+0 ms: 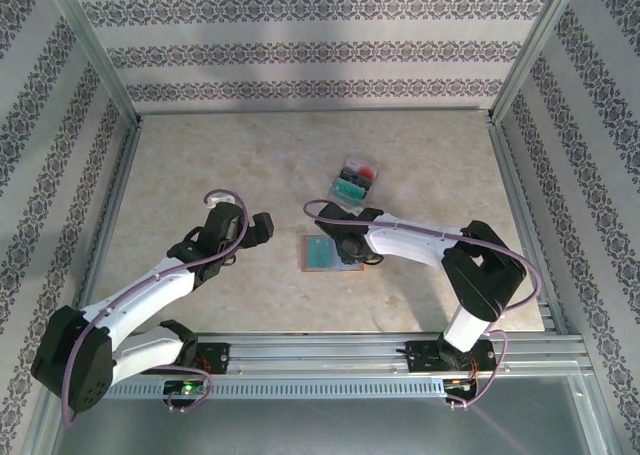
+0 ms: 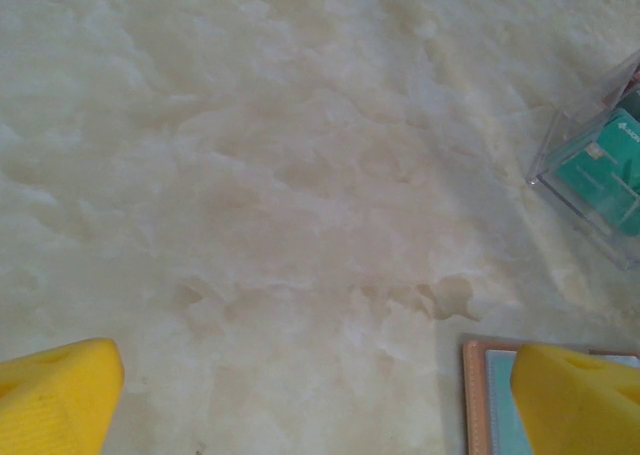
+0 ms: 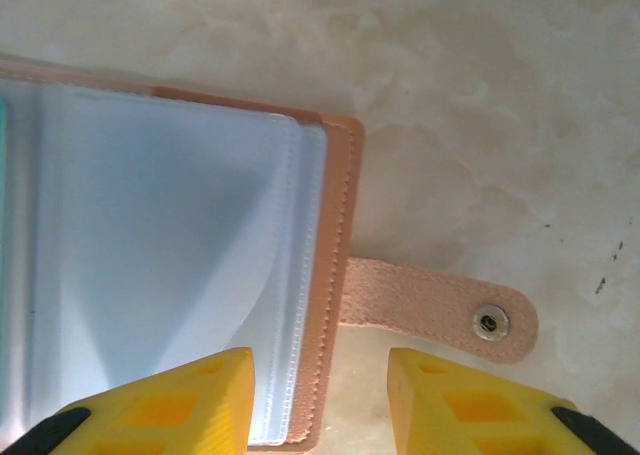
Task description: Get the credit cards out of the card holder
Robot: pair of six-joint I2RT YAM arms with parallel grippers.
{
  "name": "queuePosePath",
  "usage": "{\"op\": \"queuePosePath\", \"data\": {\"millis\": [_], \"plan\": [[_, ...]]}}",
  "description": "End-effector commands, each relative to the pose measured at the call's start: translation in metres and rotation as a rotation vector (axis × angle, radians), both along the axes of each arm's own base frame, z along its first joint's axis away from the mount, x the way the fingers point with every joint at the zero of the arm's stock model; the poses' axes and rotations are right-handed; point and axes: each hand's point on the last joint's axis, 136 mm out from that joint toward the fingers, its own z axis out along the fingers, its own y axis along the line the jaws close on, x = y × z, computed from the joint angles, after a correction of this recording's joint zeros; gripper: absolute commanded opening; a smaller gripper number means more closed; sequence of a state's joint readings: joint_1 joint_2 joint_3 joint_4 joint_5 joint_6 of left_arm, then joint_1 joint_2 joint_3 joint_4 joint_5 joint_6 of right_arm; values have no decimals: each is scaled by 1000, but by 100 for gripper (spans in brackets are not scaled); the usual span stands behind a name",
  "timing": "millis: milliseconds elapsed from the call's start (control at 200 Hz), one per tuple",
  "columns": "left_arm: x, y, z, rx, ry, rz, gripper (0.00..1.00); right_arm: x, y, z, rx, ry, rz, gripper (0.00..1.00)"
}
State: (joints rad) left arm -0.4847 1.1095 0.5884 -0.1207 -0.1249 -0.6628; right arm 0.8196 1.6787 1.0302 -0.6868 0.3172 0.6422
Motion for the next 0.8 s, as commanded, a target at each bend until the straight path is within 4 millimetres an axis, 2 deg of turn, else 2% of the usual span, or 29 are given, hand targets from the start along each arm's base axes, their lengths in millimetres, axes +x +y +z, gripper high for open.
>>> {"op": "queuePosePath", "data": {"millis": [0,290,415,575,794], "plan": [[11,-20,12,-25,-36,-66,99,-3,-11,8,24,-29,-47,40],[17,-74,6,49,11,-218,99,-12,-41,10,67,-37,-124,40],[14,-86,7,94,29,-269,99,-13,-48,15,105,-52,-158,41],[6,-87,-1,82,57,-275,100,-12,-43,27,191,-73,-165,41],[-7,-103,-24,-14,110,-296,88,-9,-20,44,333,-80,-136,37]]}}
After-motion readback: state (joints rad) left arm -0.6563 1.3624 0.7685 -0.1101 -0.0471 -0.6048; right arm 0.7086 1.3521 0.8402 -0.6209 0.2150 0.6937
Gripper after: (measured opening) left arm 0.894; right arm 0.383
